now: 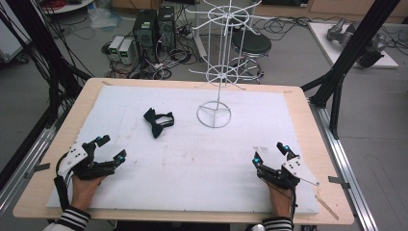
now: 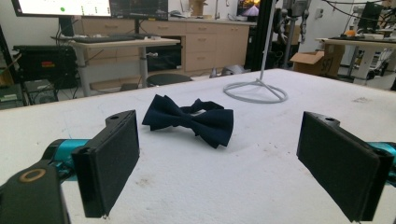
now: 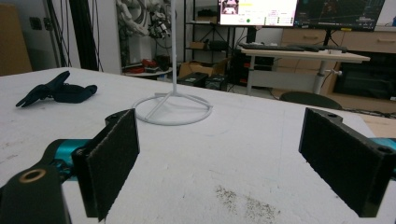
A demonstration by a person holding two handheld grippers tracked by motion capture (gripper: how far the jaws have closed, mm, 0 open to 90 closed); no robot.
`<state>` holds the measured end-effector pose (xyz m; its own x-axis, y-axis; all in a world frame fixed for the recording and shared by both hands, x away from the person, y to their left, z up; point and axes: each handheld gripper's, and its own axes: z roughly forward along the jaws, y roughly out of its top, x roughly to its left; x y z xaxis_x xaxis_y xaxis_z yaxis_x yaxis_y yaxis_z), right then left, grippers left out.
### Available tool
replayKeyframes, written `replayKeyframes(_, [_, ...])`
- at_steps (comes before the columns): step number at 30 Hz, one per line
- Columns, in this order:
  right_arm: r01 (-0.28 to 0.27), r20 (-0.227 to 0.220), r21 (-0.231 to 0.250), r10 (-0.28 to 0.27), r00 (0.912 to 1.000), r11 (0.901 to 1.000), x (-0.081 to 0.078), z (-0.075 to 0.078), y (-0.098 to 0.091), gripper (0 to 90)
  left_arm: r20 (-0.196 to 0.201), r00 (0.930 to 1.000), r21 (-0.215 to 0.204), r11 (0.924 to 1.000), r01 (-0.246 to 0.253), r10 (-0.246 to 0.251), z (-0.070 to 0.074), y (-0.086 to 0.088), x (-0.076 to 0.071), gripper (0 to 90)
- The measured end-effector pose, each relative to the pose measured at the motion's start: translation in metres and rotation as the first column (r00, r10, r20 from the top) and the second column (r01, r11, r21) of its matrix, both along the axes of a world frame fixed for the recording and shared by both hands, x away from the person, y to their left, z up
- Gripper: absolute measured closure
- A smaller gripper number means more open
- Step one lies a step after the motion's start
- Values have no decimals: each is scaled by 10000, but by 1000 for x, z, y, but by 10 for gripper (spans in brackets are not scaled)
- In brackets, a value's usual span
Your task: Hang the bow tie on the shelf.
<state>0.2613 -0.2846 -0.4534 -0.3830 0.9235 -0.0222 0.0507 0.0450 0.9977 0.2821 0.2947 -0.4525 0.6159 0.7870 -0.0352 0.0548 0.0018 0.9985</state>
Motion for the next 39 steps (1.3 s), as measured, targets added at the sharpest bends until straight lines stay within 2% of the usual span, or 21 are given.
replayKeyframes(3, [-6, 25, -27, 6, 10000, 10000, 0, 0, -1, 114, -153, 9999, 78, 9999, 80, -79, 1, -1, 2, 132])
replayKeyframes(6, [-14, 11, -15, 14, 10000, 10000, 0, 0, 0, 114, -218, 9997, 325, 9994, 110, -103, 2, 0, 4, 132])
replayKeyframes(11, [-13, -20, 9, 13, 10000, 10000, 0, 0, 0, 114, -584, 9983, 434, 9990, 87, -61, 6, -1, 10, 132])
replayKeyframes(15, [17, 0, -26, -17, 10000, 10000, 0, 0, -1, 114, -826, 9961, 909, 9952, 371, -295, 13, -5, 19, 132])
replayKeyframes(18, [21, -14, -8, -21, 10000, 10000, 0, 0, -1, 114, -905, 9948, 969, 9937, 557, -469, 22, -8, 28, 133])
replayKeyframes(25, [25, -18, -19, -25, 10000, 10000, 0, 0, -1, 114, -1348, 9872, 878, 9914, 972, -848, 36, -16, 49, 135])
replayKeyframes(32, [17, -11, -11, -17, 10000, 10000, 0, 0, -1, 114, -1595, 9807, 1144, 9846, 1319, -1128, 41, -27, 64, 135])
replayKeyframes(34, [13, -100, 42, -12, 9999, 10000, 0, 0, 0, 114, -1766, 9765, 1233, 9815, 1463, -1233, 43, -29, 70, 135])
replayKeyframes(35, [18, 15, -40, -17, 10000, 10000, 1, 0, -1, 114, -1824, 9755, 1253, 9812, 1468, -1227, 44, -30, 73, 135])
replayKeyframes(39, [14, 11, -41, -14, 10000, 10000, 1, 0, -1, 114, -1942, 9723, 1466, 9761, 1602, -1304, 50, -35, 83, 135])
